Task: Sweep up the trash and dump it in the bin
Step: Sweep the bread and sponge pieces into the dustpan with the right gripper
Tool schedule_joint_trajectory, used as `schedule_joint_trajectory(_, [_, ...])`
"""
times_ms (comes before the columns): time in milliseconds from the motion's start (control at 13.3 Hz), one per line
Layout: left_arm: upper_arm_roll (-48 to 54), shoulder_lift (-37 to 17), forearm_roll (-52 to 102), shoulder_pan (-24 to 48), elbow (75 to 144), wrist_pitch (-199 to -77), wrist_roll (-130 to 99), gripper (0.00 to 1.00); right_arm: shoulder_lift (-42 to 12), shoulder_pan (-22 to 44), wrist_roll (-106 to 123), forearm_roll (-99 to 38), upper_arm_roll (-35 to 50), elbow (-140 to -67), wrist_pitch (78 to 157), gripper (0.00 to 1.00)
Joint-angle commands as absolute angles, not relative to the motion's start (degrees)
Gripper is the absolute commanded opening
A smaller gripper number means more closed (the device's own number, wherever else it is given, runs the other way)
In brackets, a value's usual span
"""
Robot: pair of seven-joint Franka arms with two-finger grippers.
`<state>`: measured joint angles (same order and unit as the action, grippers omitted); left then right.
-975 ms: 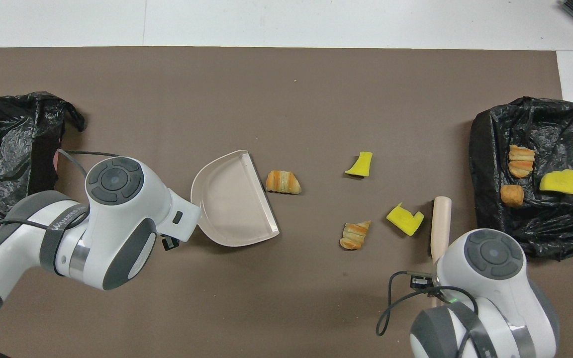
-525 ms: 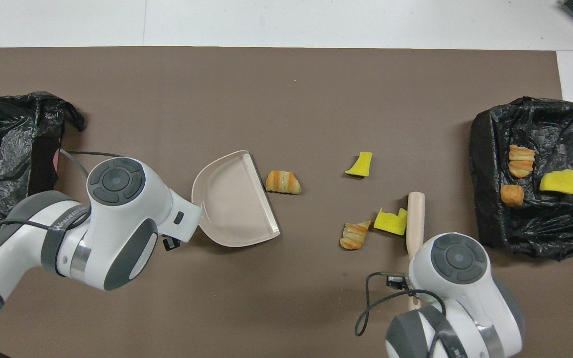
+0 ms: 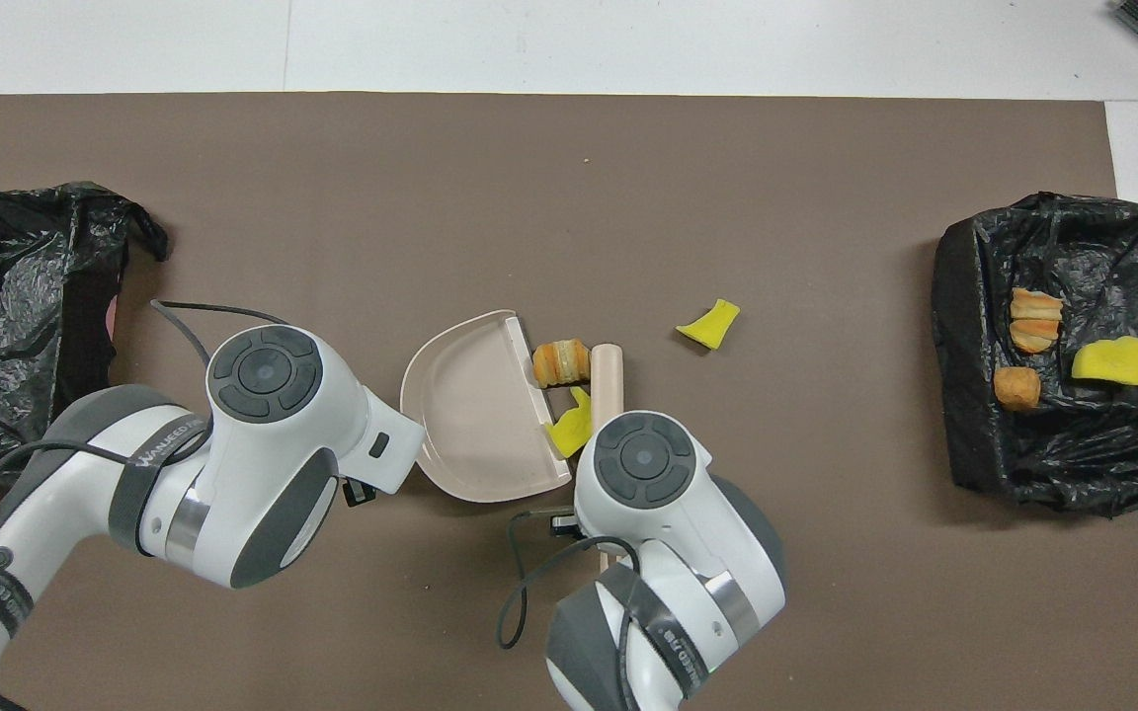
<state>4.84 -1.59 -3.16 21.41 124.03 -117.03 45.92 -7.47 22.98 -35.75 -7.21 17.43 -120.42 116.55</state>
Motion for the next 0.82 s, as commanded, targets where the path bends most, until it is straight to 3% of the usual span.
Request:
schedule_joint_trajectory(0, [4.2,-1.4,-2.6,22.1,123.8,-117.2,45.6,0.0,-6.2,22.9,-35.8,-8.9,22.3,-120.0,114.6,0.0])
schedule_joint_trajectory(450, [4.2,-1.4,-2.6,22.0,123.7,-117.4,45.6,0.0,-1.6,23.0,-36.5,-11.0,28.7,-120.1,111.3,0.0])
schedule_joint_trajectory(750, [4.2,-1.4,-2.5,22.1,123.7,-117.8,45.3,0.0,2.3,21.4,-35.7,-12.8,28.1,-119.8,107.7,0.0])
